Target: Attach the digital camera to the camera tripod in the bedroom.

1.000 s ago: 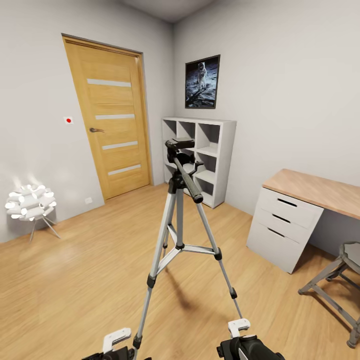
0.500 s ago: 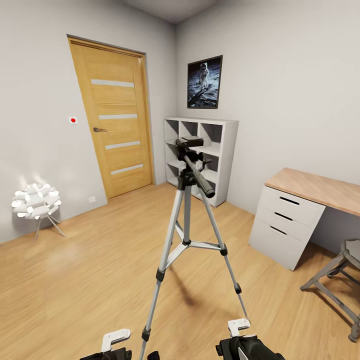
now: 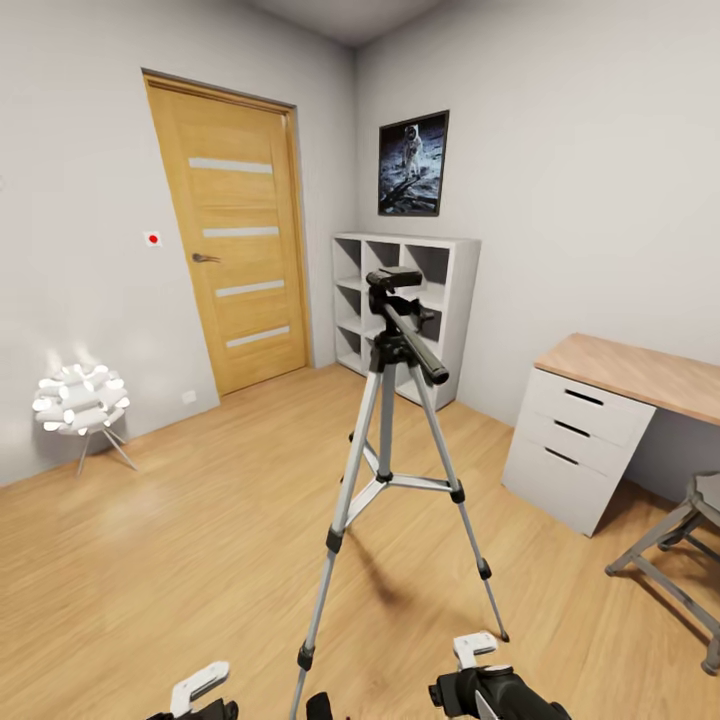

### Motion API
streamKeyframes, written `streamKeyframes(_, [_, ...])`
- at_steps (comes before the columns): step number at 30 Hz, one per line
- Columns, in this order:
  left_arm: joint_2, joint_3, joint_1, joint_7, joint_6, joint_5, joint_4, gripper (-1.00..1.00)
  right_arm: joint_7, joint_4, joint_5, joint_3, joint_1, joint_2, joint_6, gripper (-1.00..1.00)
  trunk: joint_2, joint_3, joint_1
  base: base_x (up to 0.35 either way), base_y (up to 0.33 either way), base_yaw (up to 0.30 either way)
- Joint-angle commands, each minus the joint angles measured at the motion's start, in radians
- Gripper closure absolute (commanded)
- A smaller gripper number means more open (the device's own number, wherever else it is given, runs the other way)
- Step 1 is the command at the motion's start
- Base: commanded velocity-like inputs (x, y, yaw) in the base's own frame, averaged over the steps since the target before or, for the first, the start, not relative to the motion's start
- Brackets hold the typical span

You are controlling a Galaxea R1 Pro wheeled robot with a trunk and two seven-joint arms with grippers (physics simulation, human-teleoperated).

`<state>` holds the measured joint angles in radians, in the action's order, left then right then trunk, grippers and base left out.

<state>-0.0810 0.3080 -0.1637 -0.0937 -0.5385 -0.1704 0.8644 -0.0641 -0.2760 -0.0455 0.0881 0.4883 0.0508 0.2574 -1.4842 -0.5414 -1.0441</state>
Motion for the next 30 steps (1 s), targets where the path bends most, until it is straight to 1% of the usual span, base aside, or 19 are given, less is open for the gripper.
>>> streamKeyframes(1, [-0.002, 0.01, -0.002, -0.007, -0.009, -0.013, 0.003, -1.0, -0.013, -0.011, -0.005, 0.005, 0.0, -0.001, 0.007, -1.0, -0.008, -0.004, -0.004, -0.005, 0.007, 0.0])
streamKeyframes(3, [-0.003, 0.023, -0.006, -0.007, -0.021, -0.021, 0.01, -1.0, -0.043, -0.03, -0.006, 0.006, 0.001, -0.001, 0.01, -1.0, -0.022, -0.011, -0.012, -0.003, 0.005, 0.0])
streamKeyframes(5, [0.0, 0.036, -0.013, -0.007, -0.046, -0.045, 0.026, -1.0, -0.082, -0.049, -0.01, 0.007, 0.001, -0.001, 0.013, -1.0, -0.036, -0.017, -0.019, -0.002, 0.003, 0.0])
streamKeyframes(6, [0.002, 0.045, -0.019, -0.007, -0.063, -0.065, 0.036, -1.0, -0.102, -0.057, -0.012, 0.008, 0.001, -0.001, 0.014, -1.0, -0.043, -0.02, -0.023, -0.001, 0.002, 0.0])
streamKeyframes(7, [0.011, 0.085, -0.061, -0.02, -0.129, -0.143, 0.064, -1.0, -0.164, -0.092, -0.017, 0.01, 0.002, -0.003, 0.017, -1.0, -0.05, -0.023, -0.027, -0.001, 0.001, 0.0])
streamKeyframes(8, [0.011, 0.085, -0.061, -0.02, -0.129, -0.143, 0.064, -1.0, -0.164, -0.092, -0.017, 0.01, 0.002, -0.003, 0.017, -1.0, -0.057, -0.026, -0.031, -0.001, 0.001, 0.0])
streamKeyframes(11, [0.02, 0.1, -0.096, -0.055, -0.156, -0.177, 0.072, -1.0, -0.188, -0.11, -0.019, 0.011, 0.003, -0.004, 0.018, -1.0, -0.078, -0.036, -0.042, 0.0, 0.0, 0.0])
streamKeyframes(12, [0.02, 0.1, -0.096, -0.055, -0.156, -0.177, 0.072, -1.0, -0.188, -0.11, -0.019, 0.011, 0.003, -0.004, 0.018, -1.0, -0.085, -0.039, -0.046, 0.0, 0.0, 0.0])
streamKeyframes(13, [0.022, 0.104, -0.106, -0.072, -0.162, -0.185, 0.074, -1.0, -0.193, -0.114, -0.02, 0.011, 0.003, -0.005, 0.017, -1.0, -0.092, -0.042, -0.05, 0.0, 0.0, 0.0])
streamKeyframes(15, [0.025, 0.108, -0.121, -0.111, -0.169, -0.198, 0.076, -1.0, -0.202, -0.119, -0.021, 0.011, 0.004, -0.008, 0.016, -1.0, -0.106, -0.048, -0.058, 0.0, 0.0, 0.0])
streamKeyframes(16, [0.026, 0.112, -0.131, -0.145, -0.17, -0.207, 0.076, -1.0, -0.208, -0.122, -0.022, 0.011, 0.004, -0.011, 0.013, -1.0, -0.113, -0.051, -0.061, 0.0, 0.0, 0.0])
streamKeyframes(17, [0.026, 0.112, -0.131, -0.145, -0.17, -0.207, 0.076, -1.0, -0.208, -0.122, -0.022, 0.011, 0.004, -0.011, 0.013, -1.0, -0.12, -0.054, -0.065, 0.0, 0.0, 0.0])
streamKeyframes(20, [0.027, 0.115, -0.139, -0.182, -0.17, -0.215, 0.078, -1.0, -0.216, -0.125, -0.026, 0.011, 0.004, -0.015, 0.008, -1.0, -0.141, -0.064, -0.077, 0.0, 0.0, 0.0])
streamKeyframes(22, [0.026, 0.116, -0.142, -0.196, -0.17, -0.218, 0.078, -1.0, -0.22, -0.126, -0.037, 0.012, 0.004, -0.017, 0.006, -1.0, -0.155, -0.07, -0.084, 0.0, 0.0, 0.0])
streamKeyframes(25, [0.024, 0.118, -0.145, -0.208, -0.17, -0.224, 0.077, -1.0, -0.224, -0.127, -0.067, 0.012, 0.006, -0.018, 0.005, -1.0, -0.176, -0.079, -0.096, 0.0, 0.0, 0.0])
streamKeyframes(27, [0.026, 0.12, -0.147, -0.213, -0.17, -0.236, 0.077, -1.0, -0.225, -0.128, -0.082, 0.012, 0.008, -0.019, 0.005, -1.0, -0.19, -0.086, -0.104, 0.0, 0.0, 0.0])
streamKeyframes(29, [0.027, 0.122, -0.154, -0.216, -0.171, -0.26, 0.077, -1.0, -0.226, -0.128, -0.092, 0.011, 0.012, -0.019, 0.006, -1.0, -0.204, -0.092, -0.111, 0.0, 0.0, 0.0])
streamKeyframes(30, [0.027, 0.122, -0.154, -0.216, -0.171, -0.26, 0.077, -1.0, -0.226, -0.128, -0.092, 0.011, 0.012, -0.019, 0.006, -1.0, -0.211, -0.095, -0.115, 0.0, 0.0, 0.0])
